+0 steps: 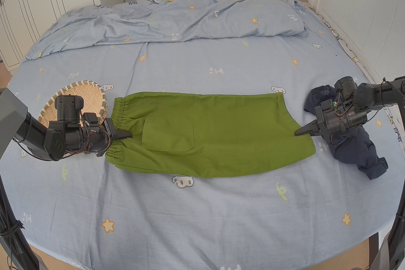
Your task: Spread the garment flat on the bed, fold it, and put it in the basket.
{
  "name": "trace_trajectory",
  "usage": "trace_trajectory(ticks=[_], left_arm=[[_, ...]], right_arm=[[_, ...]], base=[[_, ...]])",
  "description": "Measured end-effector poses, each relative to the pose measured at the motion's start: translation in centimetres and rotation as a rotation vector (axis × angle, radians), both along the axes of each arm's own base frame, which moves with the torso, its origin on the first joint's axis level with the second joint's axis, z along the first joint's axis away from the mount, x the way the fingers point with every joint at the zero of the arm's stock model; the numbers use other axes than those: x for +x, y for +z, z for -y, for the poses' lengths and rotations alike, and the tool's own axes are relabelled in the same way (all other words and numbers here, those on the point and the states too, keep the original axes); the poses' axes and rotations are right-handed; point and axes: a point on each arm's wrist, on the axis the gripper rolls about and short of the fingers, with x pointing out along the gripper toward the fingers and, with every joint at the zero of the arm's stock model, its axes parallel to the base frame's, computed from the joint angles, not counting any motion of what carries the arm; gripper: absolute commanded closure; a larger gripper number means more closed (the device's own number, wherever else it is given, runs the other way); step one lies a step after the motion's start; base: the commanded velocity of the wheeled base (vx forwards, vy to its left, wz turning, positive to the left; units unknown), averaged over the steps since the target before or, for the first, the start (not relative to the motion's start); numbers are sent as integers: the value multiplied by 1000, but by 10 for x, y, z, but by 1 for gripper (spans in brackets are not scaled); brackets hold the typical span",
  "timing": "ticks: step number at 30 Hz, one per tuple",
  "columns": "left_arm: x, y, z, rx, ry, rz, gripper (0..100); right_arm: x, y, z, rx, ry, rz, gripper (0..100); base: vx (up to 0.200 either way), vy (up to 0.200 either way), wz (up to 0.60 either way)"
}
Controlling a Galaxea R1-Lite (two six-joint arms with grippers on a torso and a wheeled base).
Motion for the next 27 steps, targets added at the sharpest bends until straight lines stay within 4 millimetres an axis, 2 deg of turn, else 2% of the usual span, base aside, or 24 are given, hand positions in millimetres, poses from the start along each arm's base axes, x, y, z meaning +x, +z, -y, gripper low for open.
trace_trajectory(ticks=[6, 10, 18, 27], left_arm=[[-12, -1, 1, 10, -10, -56, 100], [-26, -4, 1, 23, -19, -78, 100], [-74, -16, 0, 48, -38, -161, 100], [-130, -39, 2, 118, -110, -242, 100]], right_arm=[[-27, 18, -1, -10, 19, 8, 100], [-47, 20, 1, -15, 21, -11, 100], [-99, 10, 4, -32, 47, -74, 100], [-154, -15, 2, -39, 73, -122, 100]], base=[[0, 0, 0], [0, 0, 0], [0, 0, 0], [0, 0, 0]])
